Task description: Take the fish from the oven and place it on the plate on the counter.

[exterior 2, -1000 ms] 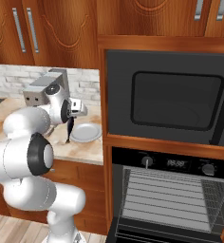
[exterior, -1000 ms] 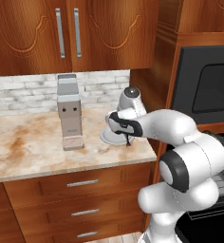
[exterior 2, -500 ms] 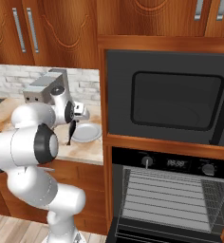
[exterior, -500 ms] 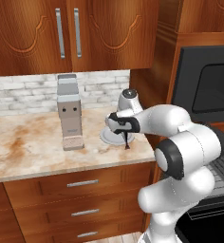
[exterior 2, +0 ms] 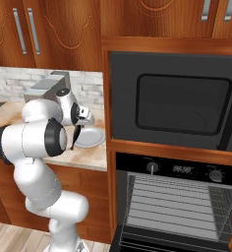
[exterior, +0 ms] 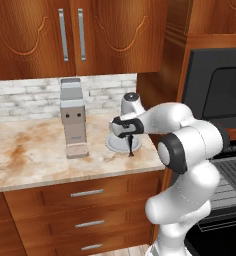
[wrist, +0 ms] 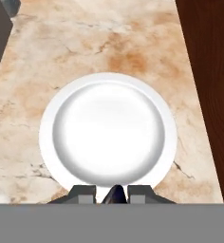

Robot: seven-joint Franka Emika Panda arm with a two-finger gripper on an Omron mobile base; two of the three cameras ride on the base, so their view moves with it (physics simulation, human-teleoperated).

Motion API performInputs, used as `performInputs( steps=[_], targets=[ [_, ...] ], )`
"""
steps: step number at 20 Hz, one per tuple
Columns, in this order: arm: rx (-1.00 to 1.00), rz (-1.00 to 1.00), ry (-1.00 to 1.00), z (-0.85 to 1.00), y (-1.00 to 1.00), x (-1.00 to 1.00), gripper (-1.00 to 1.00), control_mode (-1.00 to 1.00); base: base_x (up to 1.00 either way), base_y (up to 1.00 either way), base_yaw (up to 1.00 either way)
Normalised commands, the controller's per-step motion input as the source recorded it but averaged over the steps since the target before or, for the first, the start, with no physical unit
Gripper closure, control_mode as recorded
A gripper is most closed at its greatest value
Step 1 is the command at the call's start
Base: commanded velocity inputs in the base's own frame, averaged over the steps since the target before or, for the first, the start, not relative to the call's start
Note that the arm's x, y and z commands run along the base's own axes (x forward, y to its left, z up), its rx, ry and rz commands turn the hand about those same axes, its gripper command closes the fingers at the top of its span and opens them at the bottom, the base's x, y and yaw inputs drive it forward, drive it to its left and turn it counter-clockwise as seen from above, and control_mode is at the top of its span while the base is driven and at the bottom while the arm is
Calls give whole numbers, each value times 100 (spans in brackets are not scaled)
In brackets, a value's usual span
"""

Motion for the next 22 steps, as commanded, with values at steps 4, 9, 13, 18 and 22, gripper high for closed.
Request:
performInputs(
  steps=[4, 9, 13, 18, 22],
  targets=[
    [1, -4, 2, -16, 0, 31, 100, -100, 0, 0, 0],
    [5, -2, 0, -10, -1, 36, 100, -100, 0, 0, 0],
    [2, -1, 0, -9, 0, 41, 100, -100, 0, 0, 0],
    [0, -2, 0, -17, 0, 30, 100, -100, 0, 0, 0],
    [0, -4, 0, -32, 0, 11, 100, -100, 0, 0, 0]
  ],
)
